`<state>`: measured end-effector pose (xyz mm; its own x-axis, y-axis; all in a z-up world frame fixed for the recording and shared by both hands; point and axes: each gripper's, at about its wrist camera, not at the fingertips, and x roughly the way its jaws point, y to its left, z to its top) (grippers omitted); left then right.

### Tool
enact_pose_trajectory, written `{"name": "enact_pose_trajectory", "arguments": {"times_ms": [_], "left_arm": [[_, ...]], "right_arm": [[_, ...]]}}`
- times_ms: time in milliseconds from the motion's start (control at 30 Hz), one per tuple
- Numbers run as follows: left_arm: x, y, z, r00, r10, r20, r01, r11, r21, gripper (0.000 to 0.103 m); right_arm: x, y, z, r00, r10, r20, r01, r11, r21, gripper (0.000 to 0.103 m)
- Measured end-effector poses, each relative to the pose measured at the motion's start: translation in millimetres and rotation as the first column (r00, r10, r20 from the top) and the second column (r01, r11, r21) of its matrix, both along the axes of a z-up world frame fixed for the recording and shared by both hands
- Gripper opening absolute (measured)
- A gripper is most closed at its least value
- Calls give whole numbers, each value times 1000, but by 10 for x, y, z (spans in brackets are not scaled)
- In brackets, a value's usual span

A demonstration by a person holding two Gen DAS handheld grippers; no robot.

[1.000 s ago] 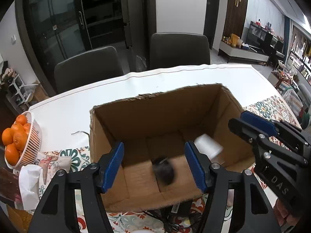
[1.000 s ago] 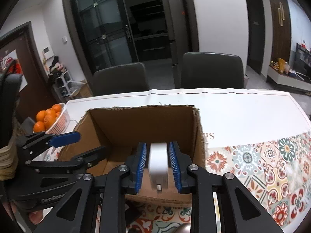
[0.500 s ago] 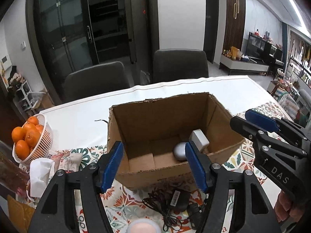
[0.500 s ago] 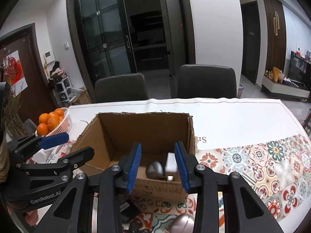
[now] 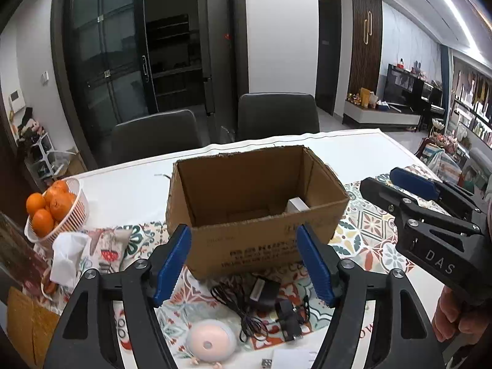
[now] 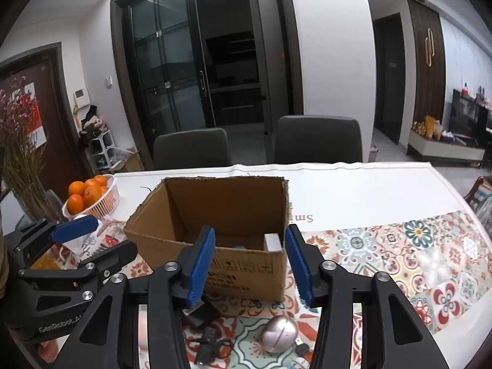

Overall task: Organize rigid objects
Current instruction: 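Withdraw both tools from the box back toward the table objects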

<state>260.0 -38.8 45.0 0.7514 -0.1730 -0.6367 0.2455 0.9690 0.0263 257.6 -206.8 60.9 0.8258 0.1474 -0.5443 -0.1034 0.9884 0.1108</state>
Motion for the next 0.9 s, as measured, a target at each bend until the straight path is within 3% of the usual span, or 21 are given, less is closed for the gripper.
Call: {"name": "enact_pose_trajectory", "arguments": {"times_ms": [233,467,900], "left_arm": [[-265,17,-94,1000,16,15,-16,1000,-15,73],[-482,-44,-226,999,35,40,-35,999,16,73],[-628,-258,-627,998,36,-42,-35,999,21,73]], "right_arm": [[-201,-21,-26,1000,2,30,-2,1000,-16,56],[-343,-63,-133,1000,17,21,-17,1000,-10,60],[-388,-232,-494,998,45,-42,-46,999,-29,63]]}}
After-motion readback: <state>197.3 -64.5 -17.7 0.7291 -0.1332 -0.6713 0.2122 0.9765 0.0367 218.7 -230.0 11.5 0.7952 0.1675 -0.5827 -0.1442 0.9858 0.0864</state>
